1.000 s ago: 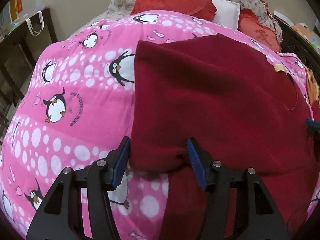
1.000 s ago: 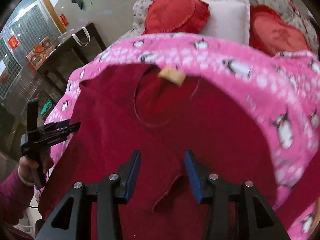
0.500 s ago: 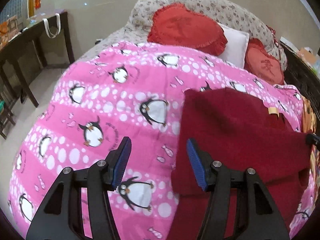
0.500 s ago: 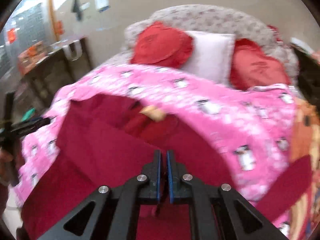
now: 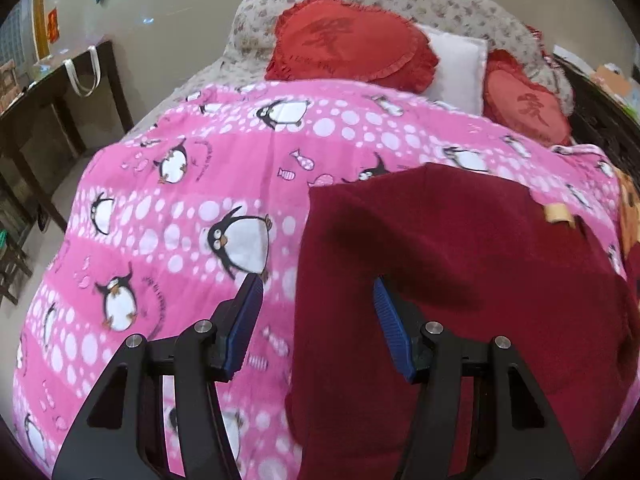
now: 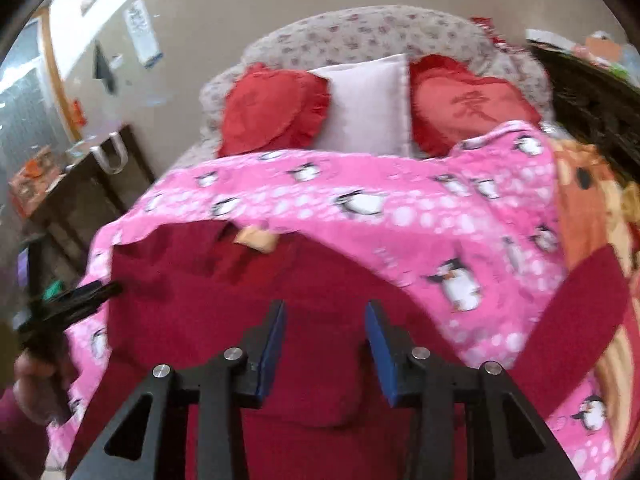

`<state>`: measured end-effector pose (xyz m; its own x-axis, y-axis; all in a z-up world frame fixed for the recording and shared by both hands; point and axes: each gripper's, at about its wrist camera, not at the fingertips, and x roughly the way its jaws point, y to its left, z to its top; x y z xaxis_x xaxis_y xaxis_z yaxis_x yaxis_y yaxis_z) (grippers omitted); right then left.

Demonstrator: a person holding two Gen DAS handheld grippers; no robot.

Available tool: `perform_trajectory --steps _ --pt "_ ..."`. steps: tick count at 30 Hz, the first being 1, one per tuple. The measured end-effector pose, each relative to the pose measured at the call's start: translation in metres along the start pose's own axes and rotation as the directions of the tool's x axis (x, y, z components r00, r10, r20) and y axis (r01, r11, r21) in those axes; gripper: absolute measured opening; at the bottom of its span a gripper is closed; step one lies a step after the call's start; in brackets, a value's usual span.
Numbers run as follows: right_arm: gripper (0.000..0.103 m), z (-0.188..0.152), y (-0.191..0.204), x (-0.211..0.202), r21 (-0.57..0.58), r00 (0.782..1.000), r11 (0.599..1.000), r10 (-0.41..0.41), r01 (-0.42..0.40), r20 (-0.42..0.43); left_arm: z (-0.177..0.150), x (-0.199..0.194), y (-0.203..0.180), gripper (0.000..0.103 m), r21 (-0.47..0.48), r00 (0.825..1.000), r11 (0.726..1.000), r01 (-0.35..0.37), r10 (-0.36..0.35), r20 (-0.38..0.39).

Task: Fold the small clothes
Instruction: 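Move the open right tool toward the other sweater sleeve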

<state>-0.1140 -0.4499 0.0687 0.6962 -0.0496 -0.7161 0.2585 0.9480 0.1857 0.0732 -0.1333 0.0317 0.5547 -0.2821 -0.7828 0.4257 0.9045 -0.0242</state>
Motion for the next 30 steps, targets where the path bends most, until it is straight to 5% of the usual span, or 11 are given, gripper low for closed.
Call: perform_trajectory --steps 3,7,18,30 --pt "0.033 -0.005 0.006 0.029 -0.06 0.996 0.996 -0.072 0.069 -0.047 0.002 0.024 0.002 0.059 -0.02 0.999 1.0 -0.012 0.011 -0.052" --pt "0.031 -0.008 -0.011 0.051 0.013 0.995 0.996 -0.086 0.086 -0.051 -0.001 0.029 0.004 0.064 -0.04 0.999 0.999 -0.015 0.013 -0.043" --pt "0.031 -0.021 0.007 0.012 0.021 0.997 0.999 -0.046 0.048 -0.058 -0.011 0.004 -0.001 0.064 0.002 0.999 0.999 -0.041 0.041 -0.033" --pt "0.032 -0.043 0.007 0.024 0.073 0.992 0.996 -0.044 0.053 -0.122 -0.031 -0.034 -0.005 0.064 0.016 0.999 0.999 -0.039 0.039 -0.015"
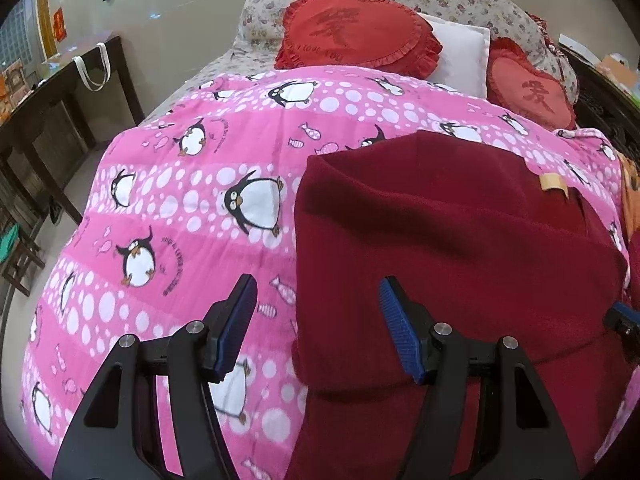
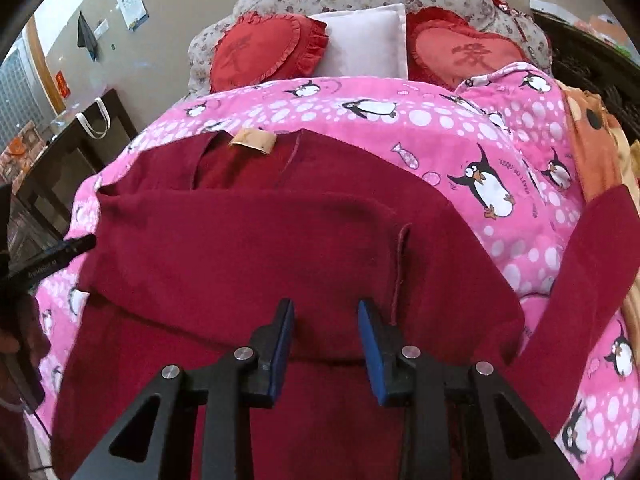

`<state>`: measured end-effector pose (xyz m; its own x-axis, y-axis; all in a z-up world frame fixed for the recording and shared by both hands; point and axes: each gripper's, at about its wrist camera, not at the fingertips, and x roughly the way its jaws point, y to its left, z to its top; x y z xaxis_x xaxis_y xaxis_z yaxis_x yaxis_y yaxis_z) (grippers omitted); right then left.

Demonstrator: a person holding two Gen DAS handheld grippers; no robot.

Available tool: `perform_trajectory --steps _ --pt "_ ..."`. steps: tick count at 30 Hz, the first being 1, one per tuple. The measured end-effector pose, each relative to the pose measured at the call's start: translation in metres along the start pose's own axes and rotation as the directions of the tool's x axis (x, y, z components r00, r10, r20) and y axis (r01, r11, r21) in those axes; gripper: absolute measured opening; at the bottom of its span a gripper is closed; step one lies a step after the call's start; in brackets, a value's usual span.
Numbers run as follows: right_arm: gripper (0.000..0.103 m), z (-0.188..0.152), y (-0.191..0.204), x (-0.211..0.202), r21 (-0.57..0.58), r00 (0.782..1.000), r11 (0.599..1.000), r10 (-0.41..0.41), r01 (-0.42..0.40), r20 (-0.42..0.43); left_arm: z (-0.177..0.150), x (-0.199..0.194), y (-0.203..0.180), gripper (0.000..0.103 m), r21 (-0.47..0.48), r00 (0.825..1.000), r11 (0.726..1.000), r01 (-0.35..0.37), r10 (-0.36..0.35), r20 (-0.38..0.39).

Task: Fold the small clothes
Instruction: 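Move the open right tool toward the other sweater sleeve, then grasp the other sleeve cuff with the right tool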

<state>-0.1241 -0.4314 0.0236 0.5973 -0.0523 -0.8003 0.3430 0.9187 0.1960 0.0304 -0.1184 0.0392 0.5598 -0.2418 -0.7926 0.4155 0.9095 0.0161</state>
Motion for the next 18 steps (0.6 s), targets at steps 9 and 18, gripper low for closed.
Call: perform_trajectory --steps 9,18 --pt "0.044 -0.037 -0.035 -0.052 0.113 0.999 0.994 0.0 -0.006 0.05 -0.021 -0.014 -0.013 0.064 0.001 0.998 0.998 0.056 -0.056 -0.03" --pt "0.044 -0.07 -0.115 -0.083 0.318 0.996 0.948 -0.06 0.035 0.067 -0.05 -0.013 -0.059 0.064 0.034 0.987 0.99 0.134 -0.131 -0.092"
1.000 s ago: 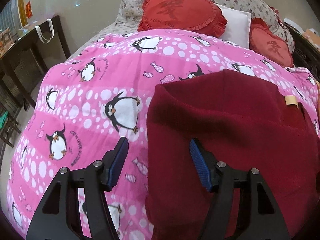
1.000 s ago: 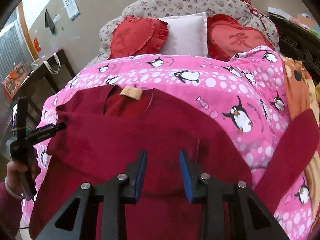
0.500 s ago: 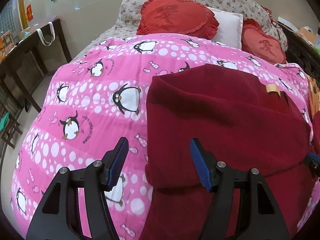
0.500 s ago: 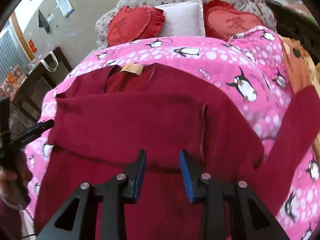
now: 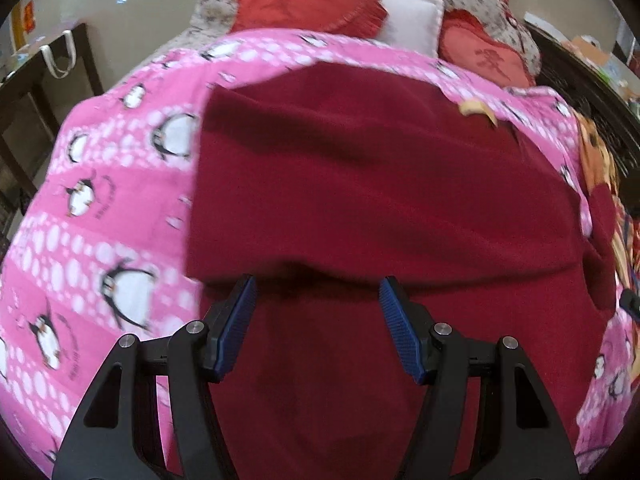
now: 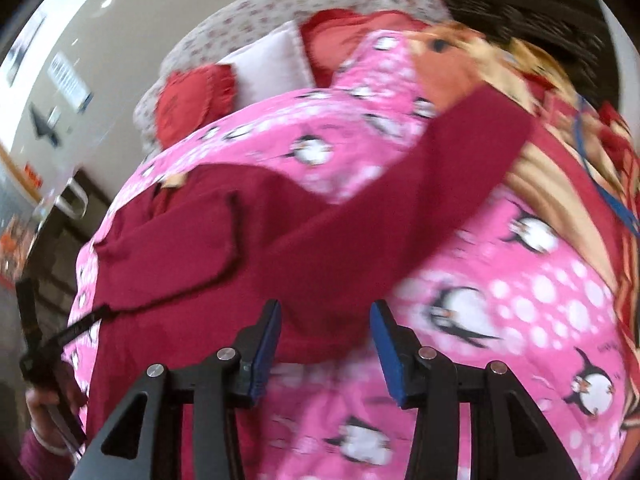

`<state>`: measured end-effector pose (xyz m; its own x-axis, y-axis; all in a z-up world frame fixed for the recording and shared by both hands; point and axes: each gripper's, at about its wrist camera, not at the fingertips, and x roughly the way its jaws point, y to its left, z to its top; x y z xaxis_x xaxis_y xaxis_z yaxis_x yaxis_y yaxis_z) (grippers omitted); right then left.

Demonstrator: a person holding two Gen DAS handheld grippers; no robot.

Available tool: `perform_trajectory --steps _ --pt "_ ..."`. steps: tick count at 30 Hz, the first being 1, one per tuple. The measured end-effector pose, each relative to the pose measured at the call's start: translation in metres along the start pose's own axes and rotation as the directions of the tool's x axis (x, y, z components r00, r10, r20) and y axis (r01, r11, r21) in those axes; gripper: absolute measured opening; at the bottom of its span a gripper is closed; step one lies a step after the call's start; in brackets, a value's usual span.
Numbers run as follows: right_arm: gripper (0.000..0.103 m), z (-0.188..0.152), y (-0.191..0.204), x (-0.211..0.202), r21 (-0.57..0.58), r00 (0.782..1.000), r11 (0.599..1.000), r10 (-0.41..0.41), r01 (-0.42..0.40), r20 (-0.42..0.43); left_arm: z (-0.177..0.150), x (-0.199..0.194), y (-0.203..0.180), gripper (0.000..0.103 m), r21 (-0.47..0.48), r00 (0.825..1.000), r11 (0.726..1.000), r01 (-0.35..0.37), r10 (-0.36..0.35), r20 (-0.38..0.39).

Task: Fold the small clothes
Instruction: 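Grasp the other sleeve cuff with the right tool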

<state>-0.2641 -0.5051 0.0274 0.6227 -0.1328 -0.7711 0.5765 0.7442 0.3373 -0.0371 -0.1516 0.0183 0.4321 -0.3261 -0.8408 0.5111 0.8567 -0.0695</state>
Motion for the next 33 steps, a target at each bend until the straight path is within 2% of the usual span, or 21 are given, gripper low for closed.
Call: perform_trajectory --steps 5,8,16,20,23,29,31,33 --pt "0.044 0.012 -0.034 -0.009 0.091 0.999 0.996 -0.011 0.007 0.039 -0.007 0.0 -0.022 0.064 0.035 1.0 0.999 0.016 -0.016 -0.014" --pt "0.044 0.027 -0.04 -0.009 0.094 0.998 0.996 -0.007 0.001 0.06 -0.009 -0.001 -0.03 0.064 0.05 1.0 0.998 0.023 -0.023 -0.015" --pt "0.044 0.094 -0.052 0.024 0.131 0.997 0.991 -0.001 -0.01 0.08 -0.014 0.003 -0.043 0.064 0.07 0.999 0.997 0.038 -0.036 -0.034" --pt "0.044 0.124 -0.061 0.048 0.18 0.997 0.984 -0.03 0.016 0.074 -0.012 0.003 -0.05 0.064 0.09 0.999 0.995 0.041 -0.038 -0.032" --pt "0.048 0.139 -0.064 0.064 0.201 0.994 0.978 -0.079 0.064 0.07 -0.01 0.004 -0.056 0.064 0.109 0.999 0.993 0.044 -0.041 -0.032" --pt "0.049 0.155 -0.072 0.105 0.202 0.987 0.966 -0.159 0.163 -0.034 -0.007 0.007 -0.06 0.064 0.117 0.998 0.992 0.053 -0.049 -0.036" --pt "0.033 0.152 -0.076 0.106 0.197 0.986 0.966 -0.165 0.168 -0.033 -0.006 0.007 -0.06 0.064 0.117 0.998 0.992 0.054 -0.051 -0.034" --pt "0.011 0.148 -0.077 0.098 0.17 0.989 0.974 -0.15 0.15 -0.008 -0.005 0.007 -0.059 0.064 0.112 0.998 0.992 0.056 -0.052 -0.031"
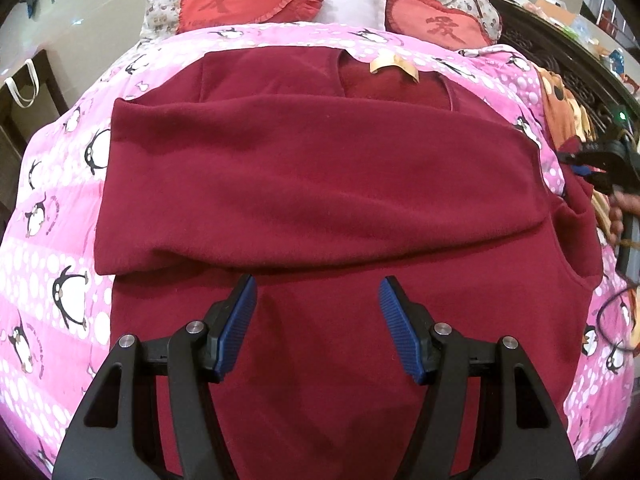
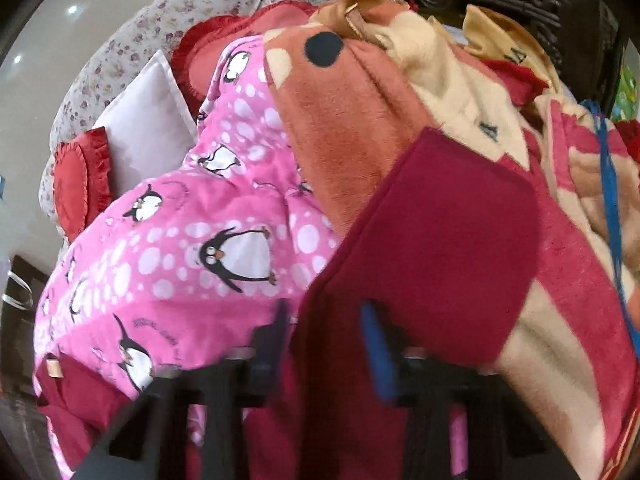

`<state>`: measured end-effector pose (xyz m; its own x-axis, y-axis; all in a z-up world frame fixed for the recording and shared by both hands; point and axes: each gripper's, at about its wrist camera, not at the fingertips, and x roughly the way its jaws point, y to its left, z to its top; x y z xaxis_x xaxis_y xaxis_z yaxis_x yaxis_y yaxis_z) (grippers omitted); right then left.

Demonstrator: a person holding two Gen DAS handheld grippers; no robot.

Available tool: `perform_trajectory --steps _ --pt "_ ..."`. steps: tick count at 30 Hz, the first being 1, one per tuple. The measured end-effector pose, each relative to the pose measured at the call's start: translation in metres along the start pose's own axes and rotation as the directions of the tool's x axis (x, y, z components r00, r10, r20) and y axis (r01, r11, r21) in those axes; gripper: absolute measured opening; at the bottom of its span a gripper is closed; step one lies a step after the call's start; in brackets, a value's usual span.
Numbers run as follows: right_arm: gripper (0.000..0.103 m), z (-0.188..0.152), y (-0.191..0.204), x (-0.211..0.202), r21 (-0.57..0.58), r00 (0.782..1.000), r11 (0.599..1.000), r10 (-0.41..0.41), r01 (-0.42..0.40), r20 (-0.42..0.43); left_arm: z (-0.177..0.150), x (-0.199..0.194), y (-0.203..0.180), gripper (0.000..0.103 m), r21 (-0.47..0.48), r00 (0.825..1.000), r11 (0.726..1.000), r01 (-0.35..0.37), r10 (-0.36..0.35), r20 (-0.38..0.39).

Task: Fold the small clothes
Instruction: 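Grasp the other sleeve cuff with the right tool, then fold the held sleeve across the sweater body and open the right tool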

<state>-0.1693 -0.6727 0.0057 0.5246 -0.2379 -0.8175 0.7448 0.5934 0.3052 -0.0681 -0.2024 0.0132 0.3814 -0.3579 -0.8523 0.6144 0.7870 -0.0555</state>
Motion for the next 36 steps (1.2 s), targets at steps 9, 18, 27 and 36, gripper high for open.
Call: perform_trajectory --steps 9,18,27,36 --pt "0.001 -0.022 0.019 -0.077 -0.122 0.968 0.965 0.241 -0.232 0.065 0.001 -0.003 0.015 0.064 -0.067 1.0 0.998 0.005 -0.005 0.007" --pt "0.037 -0.018 0.031 -0.083 -0.128 0.989 0.988 0.101 -0.086 0.113 -0.002 -0.019 0.018 0.064 -0.068 0.999 0.998 0.004 -0.002 0.035" --pt "0.059 0.003 0.013 -0.009 -0.065 0.995 0.993 -0.091 0.093 0.038 -0.003 -0.005 0.013 0.064 -0.059 1.0 0.998 -0.003 0.003 -0.003" --pt "0.01 -0.004 -0.002 -0.033 -0.087 0.996 0.996 -0.029 0.036 0.082 -0.001 -0.005 0.029 0.064 -0.096 1.0 0.995 0.006 -0.006 0.004"
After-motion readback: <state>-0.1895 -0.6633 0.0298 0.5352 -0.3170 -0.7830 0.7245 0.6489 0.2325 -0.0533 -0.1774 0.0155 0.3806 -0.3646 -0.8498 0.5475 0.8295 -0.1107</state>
